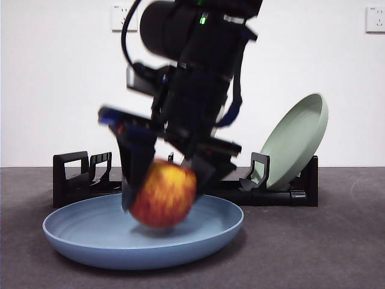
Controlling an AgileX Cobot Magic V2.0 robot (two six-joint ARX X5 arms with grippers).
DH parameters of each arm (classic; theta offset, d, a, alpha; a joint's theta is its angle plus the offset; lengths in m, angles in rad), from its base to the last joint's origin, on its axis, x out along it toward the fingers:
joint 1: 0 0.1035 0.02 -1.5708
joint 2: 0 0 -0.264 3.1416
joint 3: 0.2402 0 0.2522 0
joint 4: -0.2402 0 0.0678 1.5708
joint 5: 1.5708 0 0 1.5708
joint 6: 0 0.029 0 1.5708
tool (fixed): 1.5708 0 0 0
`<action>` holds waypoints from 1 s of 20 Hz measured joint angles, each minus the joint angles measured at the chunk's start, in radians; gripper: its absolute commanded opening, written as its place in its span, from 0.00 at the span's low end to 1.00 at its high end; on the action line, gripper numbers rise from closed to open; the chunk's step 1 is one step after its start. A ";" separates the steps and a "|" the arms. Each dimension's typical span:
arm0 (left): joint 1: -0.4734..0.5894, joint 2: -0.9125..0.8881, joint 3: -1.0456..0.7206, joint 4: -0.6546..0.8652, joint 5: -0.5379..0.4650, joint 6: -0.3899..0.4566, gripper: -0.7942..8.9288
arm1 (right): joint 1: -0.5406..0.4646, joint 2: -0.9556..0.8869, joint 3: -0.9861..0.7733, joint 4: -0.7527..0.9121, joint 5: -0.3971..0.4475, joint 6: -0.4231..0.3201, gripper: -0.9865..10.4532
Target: Take the blue plate from the plate rack,put the plate on the table,take the apple from the table,put the apple in the plate
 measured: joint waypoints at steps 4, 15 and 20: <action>0.000 0.000 0.000 -0.011 0.000 -0.002 0.50 | 0.000 0.012 0.000 -0.029 -0.002 -0.042 0.32; 0.000 0.006 0.000 -0.014 0.001 -0.028 0.50 | -0.008 -0.038 0.010 -0.046 -0.002 -0.075 0.72; 0.000 0.061 0.000 0.008 0.064 -0.028 0.43 | -0.034 -0.294 0.016 -0.147 0.041 -0.108 0.58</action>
